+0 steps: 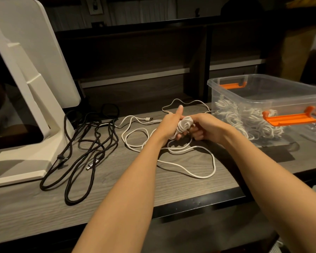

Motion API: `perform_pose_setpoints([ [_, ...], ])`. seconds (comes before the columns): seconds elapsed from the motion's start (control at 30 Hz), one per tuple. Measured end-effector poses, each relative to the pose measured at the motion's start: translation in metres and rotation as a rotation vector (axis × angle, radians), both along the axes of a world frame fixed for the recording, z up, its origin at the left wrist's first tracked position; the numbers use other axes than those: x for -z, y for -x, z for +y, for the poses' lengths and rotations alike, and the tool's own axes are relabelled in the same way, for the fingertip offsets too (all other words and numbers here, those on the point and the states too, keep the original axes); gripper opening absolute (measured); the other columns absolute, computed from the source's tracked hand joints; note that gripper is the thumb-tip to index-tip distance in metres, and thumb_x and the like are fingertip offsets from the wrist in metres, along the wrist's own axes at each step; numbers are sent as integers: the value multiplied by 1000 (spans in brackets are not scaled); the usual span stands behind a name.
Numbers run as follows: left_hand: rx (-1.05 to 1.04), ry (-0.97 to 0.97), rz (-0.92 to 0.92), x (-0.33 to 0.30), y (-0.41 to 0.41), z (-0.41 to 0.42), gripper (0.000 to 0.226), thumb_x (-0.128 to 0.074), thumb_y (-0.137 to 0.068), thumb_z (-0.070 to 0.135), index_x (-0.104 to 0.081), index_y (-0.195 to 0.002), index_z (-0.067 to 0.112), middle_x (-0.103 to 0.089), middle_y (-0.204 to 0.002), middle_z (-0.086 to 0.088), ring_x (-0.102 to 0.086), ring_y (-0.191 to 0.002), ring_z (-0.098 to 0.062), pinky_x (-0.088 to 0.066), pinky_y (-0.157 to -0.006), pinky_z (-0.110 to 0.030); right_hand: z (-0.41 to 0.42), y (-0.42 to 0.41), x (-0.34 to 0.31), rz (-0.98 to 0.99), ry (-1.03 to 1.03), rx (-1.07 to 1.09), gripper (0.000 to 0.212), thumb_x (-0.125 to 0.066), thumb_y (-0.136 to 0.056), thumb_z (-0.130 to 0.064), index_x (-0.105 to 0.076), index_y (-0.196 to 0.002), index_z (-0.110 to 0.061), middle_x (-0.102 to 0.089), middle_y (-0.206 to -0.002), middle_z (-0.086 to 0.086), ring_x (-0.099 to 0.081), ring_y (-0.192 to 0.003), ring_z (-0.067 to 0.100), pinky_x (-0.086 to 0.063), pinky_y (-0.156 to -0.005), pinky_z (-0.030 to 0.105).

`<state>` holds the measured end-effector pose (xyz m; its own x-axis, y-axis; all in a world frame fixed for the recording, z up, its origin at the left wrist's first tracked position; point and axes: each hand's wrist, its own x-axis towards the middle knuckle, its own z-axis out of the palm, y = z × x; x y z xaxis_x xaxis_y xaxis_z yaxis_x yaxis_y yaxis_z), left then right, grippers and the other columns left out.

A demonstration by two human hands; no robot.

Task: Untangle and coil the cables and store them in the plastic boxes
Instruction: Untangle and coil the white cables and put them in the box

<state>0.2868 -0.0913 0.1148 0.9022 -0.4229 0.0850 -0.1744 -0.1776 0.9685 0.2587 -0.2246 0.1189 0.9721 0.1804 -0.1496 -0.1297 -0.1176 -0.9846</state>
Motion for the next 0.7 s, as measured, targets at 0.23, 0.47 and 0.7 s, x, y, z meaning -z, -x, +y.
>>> perform_pose_setpoints([
  [0.23,137,225,152,1,-1,7,18,-59,-96,23,-50,-107,12,-56,-80,-5,-48,-62,-10,-38,-50,-18,-3,-3,5,-81,-19,94,34,-43,-100,-28,-48,-69,-14,-40,-55,0,-34,-45,9,-29,-44,19],
  [0.47,-27,261,186,2,-4,3,18,-52,-100,25,-57,-93,9,-54,-74,-3,-45,-51,-7,-36,-44,-14,2,0,7,-213,163,77,35,-43,-99,-20,-45,-64,-16,-40,-55,-1,-35,-46,8,-31,-46,19],
  [0.7,-178,127,160,6,-8,0,28,-48,-102,30,-60,-97,4,-53,-64,-4,-43,-44,-7,-35,-44,-16,5,5,5,-345,321,-46,33,-44,-97,-13,-56,-67,-12,-44,-51,-1,-37,-44,7,-33,-45,17],
])
